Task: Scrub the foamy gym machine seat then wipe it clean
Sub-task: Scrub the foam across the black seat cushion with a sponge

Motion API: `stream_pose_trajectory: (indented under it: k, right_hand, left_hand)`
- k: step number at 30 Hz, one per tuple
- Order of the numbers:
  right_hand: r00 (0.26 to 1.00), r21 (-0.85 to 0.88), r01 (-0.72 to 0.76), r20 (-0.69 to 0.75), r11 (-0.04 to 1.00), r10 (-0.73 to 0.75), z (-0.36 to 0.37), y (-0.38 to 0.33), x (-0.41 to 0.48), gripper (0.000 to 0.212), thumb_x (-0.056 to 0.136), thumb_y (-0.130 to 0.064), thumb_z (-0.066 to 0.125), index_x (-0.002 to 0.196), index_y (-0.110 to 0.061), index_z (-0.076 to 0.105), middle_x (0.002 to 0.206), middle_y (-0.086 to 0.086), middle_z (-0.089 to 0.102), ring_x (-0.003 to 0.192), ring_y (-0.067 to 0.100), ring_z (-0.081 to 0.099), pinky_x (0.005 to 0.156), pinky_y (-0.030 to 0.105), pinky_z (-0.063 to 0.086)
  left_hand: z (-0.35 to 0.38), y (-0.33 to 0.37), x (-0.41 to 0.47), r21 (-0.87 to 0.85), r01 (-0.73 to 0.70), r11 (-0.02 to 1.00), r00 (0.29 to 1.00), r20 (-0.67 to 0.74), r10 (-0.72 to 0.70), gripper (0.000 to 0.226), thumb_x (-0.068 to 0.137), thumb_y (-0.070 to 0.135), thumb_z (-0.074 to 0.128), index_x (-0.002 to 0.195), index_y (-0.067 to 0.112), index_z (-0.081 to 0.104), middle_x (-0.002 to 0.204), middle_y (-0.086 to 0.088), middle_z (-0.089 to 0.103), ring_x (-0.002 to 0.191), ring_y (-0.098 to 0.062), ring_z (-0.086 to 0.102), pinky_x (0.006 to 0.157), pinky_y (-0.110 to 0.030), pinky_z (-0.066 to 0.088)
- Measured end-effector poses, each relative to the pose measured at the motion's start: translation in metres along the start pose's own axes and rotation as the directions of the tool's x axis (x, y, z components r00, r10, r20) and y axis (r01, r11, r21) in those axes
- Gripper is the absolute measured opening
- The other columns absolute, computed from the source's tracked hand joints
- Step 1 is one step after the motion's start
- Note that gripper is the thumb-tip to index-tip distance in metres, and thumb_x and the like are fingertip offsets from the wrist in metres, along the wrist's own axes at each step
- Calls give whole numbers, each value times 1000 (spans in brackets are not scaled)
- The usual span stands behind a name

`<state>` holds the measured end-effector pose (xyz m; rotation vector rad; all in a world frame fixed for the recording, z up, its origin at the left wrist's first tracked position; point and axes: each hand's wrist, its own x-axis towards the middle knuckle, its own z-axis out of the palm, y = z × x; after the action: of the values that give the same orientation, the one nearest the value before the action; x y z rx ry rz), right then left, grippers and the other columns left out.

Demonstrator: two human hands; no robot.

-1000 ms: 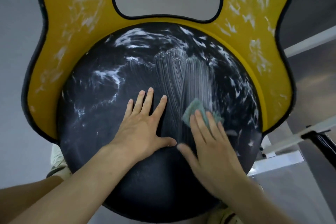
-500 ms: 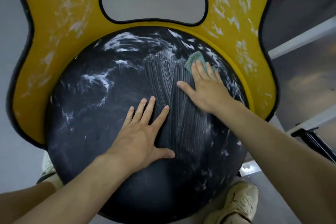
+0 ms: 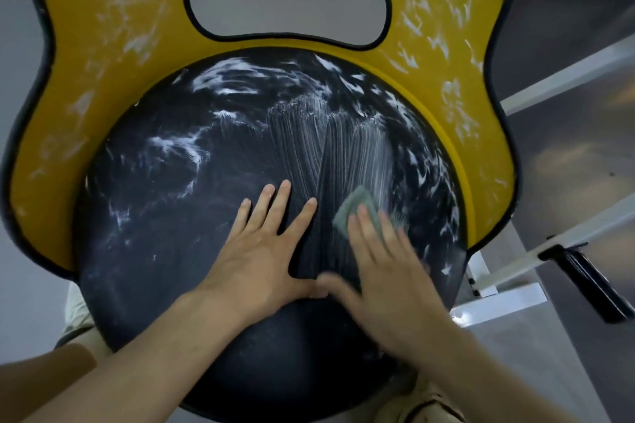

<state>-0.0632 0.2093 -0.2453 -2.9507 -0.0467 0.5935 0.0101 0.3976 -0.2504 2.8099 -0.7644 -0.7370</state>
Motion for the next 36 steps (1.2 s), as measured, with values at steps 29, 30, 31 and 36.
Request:
stream_pose_trajectory:
  k: [29,30,31,36]
  right_hand:
    - [995,5,-88,-56,996,88,-32,31,60,103,84,-89,-4,159,-19,-19,166,-1,-25,152,20,-26,126,42,-8]
    - [992,28,-116,-51,993,117,-41,36,79,104,84,-88,0,160,-19,-16,167,0,-22,153,20,-22,126,42,-7]
    - [990,60,-130,-49,990,133,-46,39,94,103,85,-86,3,161,-18,-13,168,1,-19,154,21,-20,126,42,-6]
    - [985,47,-139,-97,989,143,-37,25,81,98,90,-83,0,161,-17,-13,168,2,-20,154,22,-21,127,43,-5]
  left_hand:
    - [-3,3,-1,1,5,1000,1000,23,-5,119,78,85,50,152,38,-31,154,-2,-48,139,-19,-47,122,-44,-19]
    - [-3,3,0,0,8,1000,1000,20,-8,119,77,86,50,152,38,-30,154,-2,-47,139,-19,-47,122,-44,-19]
    - [-2,3,0,0,11,1000,1000,21,-11,120,77,86,50,152,38,-30,154,-2,-47,140,-19,-47,122,-45,-19]
    - [-3,3,3,18,10,1000,1000,29,-11,122,75,87,50,152,37,-31,154,-3,-47,141,-20,-45,122,-46,-18]
